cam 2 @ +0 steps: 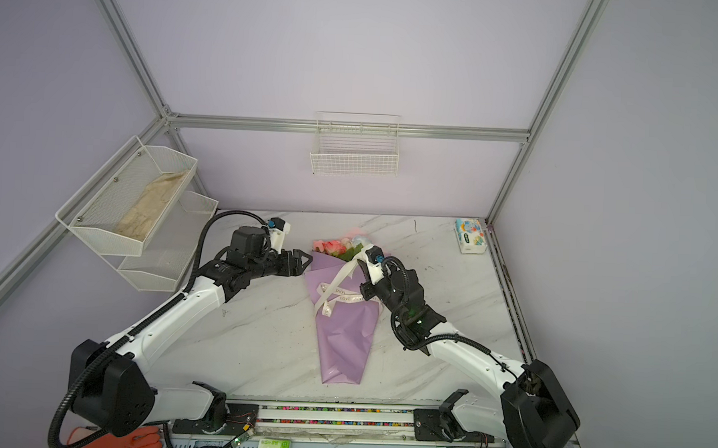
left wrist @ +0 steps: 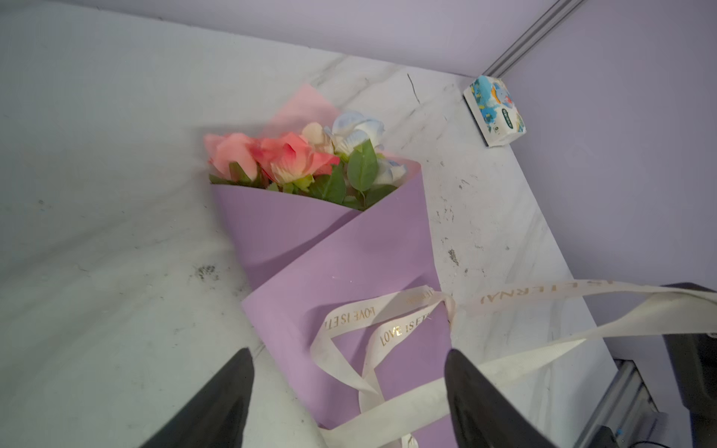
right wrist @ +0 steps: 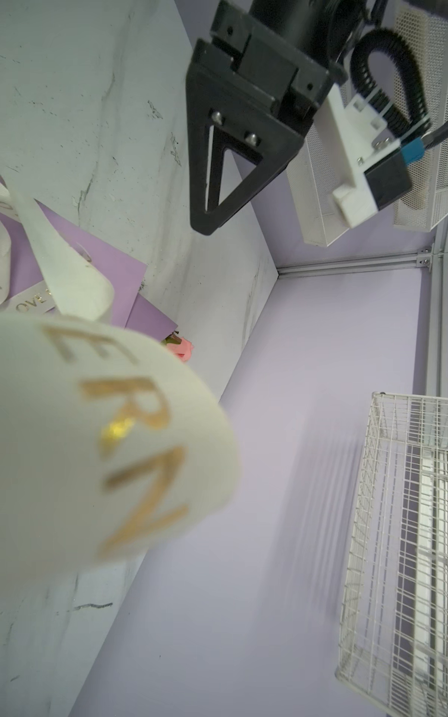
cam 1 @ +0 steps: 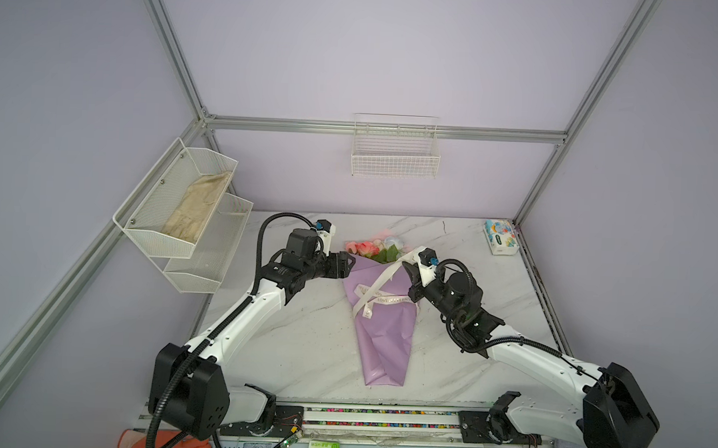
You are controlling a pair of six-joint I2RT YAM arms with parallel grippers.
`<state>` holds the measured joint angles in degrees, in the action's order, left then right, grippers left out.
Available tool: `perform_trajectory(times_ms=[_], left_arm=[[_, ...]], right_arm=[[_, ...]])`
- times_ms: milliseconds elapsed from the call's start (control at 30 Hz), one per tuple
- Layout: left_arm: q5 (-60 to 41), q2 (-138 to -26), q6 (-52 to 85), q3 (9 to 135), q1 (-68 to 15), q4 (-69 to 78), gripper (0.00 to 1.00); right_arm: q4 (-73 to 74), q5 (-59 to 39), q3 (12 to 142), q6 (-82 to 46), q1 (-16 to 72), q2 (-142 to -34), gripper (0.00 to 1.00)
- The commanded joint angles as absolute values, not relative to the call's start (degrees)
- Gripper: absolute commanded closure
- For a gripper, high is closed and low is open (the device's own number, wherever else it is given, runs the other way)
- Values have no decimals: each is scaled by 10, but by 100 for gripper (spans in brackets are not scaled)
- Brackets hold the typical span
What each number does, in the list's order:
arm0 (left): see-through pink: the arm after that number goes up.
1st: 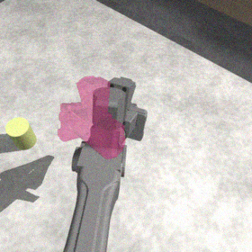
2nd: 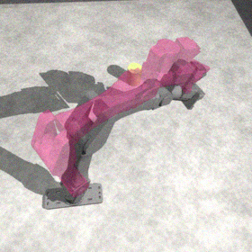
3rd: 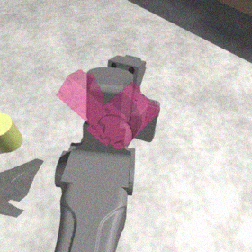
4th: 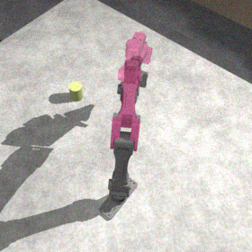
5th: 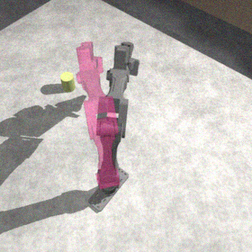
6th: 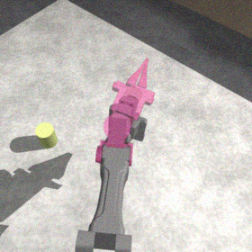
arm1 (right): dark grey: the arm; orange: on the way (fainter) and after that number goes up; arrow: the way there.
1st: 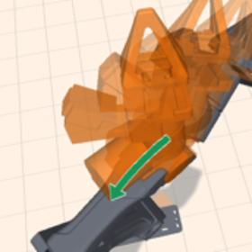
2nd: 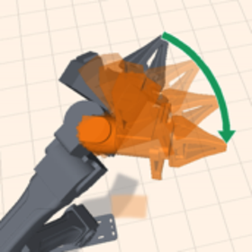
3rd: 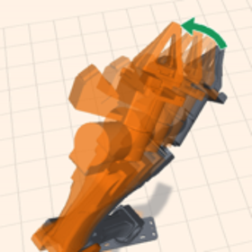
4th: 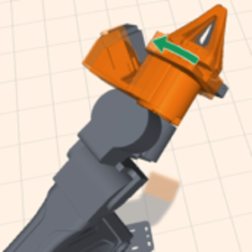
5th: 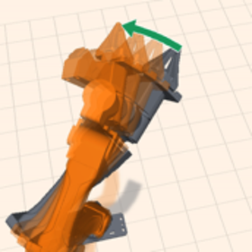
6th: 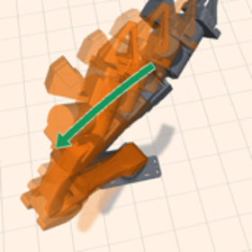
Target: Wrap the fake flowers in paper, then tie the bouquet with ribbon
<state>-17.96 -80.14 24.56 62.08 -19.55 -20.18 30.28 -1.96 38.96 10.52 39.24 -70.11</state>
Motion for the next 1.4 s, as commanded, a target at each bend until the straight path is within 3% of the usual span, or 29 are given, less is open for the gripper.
perform_trajectory(times_ms=[0,300,400,567,633,933,1367], left_arm=[[-250,-861,309,659,-198,-207,24],[-259,-952,339,708,-222,-258,25],[-246,-970,339,719,-231,-268,30],[-246,-989,333,714,-232,-279,63],[-236,-987,332,706,-232,-277,70],[-240,-1022,328,683,-232,-252,79],[-236,-1042,341,644,-228,-206,82]], right_arm=[[283,-36,400,126,393,-705,100],[277,-41,407,118,395,-720,100],[269,-38,412,119,397,-723,100],[230,-29,446,127,407,-709,100],[207,-45,470,132,420,-704,100],[154,8,592,166,533,-759,100],[162,7,692,188,590,-811,100]])
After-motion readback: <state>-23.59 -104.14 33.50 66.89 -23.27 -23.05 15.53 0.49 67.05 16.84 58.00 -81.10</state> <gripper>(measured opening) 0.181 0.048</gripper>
